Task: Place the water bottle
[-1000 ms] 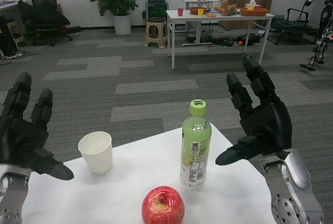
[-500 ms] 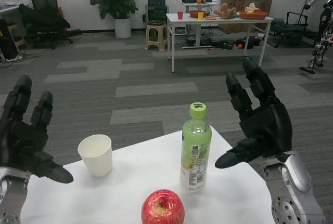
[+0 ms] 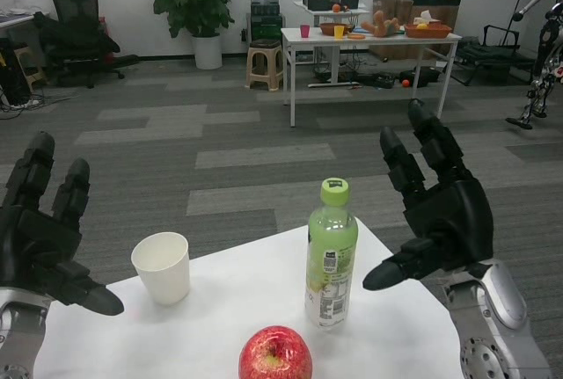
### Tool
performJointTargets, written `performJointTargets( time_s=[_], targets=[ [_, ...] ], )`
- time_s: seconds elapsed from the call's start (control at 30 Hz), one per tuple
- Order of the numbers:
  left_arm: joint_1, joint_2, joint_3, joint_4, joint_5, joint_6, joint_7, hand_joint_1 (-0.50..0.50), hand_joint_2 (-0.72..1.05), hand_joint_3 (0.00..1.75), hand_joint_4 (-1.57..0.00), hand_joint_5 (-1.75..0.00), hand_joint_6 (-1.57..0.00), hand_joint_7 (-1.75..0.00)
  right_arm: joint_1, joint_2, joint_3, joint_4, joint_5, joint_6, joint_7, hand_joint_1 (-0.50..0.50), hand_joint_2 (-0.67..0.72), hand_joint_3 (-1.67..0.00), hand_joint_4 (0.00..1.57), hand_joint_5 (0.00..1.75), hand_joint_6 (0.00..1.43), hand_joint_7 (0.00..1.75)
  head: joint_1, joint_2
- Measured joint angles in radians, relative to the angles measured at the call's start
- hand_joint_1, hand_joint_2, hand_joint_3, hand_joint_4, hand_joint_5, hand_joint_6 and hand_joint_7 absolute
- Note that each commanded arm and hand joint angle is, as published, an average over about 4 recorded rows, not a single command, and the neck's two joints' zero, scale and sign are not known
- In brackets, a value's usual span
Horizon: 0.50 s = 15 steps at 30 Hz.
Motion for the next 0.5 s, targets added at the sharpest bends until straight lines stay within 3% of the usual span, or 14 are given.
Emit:
performJointTargets(
  time_s=[0.27,0.5],
  targets=[
    [0.0,0.0,0.0,0.0,0.0,0.0,0.0,-0.5,-0.55,0.09,0.0,0.0,0.0,0.0,-0.015,0.0,-0.002,-0.001,0.002,0.0,0.0,-0.46,0.11,0.0,0.0,0.0,0.0,0.07,0.001,0.01],
    [0.0,0.0,0.0,0.0,0.0,0.0,0.0,-0.5,-0.55,0.09,0.0,0.0,0.0,0.0,-0.021,0.0,-0.003,-0.002,0.003,0.0,0.0,-0.46,0.09,0.0,0.0,0.0,0.0,0.07,0.001,0.009]
  ],
)
